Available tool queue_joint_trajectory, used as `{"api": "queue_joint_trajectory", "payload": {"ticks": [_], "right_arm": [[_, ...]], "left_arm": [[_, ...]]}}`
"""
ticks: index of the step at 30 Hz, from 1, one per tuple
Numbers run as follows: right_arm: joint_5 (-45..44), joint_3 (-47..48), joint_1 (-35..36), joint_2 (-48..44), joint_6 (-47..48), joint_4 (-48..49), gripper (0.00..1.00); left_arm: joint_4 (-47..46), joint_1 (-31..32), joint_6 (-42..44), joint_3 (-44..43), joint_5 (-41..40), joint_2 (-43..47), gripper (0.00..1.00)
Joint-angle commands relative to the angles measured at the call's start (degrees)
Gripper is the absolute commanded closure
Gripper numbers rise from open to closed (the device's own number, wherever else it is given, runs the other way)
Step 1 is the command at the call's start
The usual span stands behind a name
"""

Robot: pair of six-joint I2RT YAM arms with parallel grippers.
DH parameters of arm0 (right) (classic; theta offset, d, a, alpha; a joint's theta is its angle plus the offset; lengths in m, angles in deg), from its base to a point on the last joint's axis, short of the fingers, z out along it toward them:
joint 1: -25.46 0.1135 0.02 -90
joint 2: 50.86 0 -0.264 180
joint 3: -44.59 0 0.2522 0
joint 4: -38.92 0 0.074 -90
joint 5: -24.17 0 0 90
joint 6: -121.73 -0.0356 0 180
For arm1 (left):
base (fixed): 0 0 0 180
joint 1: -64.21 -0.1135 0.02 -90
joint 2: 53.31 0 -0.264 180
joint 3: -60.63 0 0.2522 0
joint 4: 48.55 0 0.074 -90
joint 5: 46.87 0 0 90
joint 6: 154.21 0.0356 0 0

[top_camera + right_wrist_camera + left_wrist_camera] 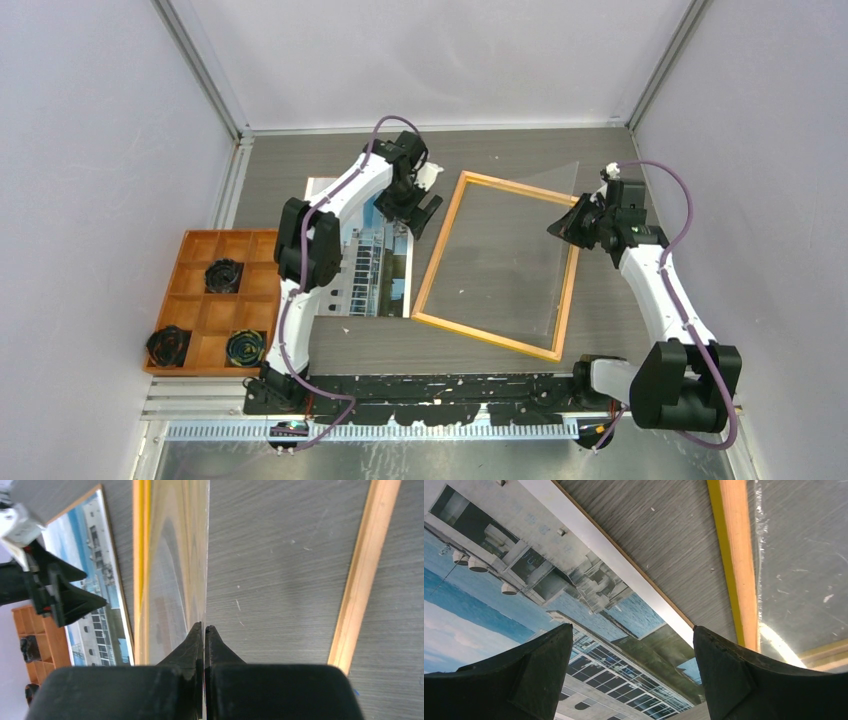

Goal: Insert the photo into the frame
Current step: Place the photo frame item in the photo frame.

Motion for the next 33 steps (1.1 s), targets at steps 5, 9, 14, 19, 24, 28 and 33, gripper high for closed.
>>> {"api": "queue_joint_trajectory", "payload": {"ticks": [5, 9, 14, 19, 24, 28, 33], "right_arm": [[4.3, -0.1, -0.2, -2.0, -0.4, 7.8, 0.99], [6.2, -0.2, -0.2, -0.8, -0.1, 8.5, 0.99], [5.0, 0.7, -0.2, 1.1, -0.1, 7.1, 0.99], [3.7, 1.4, -0.2, 3.2, 0.2, 5.8, 0.99], [2.5, 1.9, -0.4, 4.6, 0.6, 4.5, 0.99], [2.2, 2.0, -0.5, 5.5, 0.9, 4.0, 0.99], [1.9, 1.9, -0.6, 6.0, 1.3, 3.9, 0.99]], "left_arm": [[-0.8, 0.5, 2.6, -0.8, -4.0, -1.4, 0.11], [-1.3, 0.5, 2.7, -0.4, -5.0, -2.4, 0.12], [-1.9, 0.8, 2.6, -0.6, -5.3, -3.0, 0.12], [-2.0, 1.8, 2.7, -1.1, -6.3, -4.0, 0.12], [-2.5, 2.9, 3.1, -1.1, -7.5, -4.5, 0.12], [-2.7, 3.7, 3.0, -1.6, -8.1, -5.2, 0.12], [-2.6, 4.8, 3.2, -2.2, -8.1, -6.0, 0.12]]}}
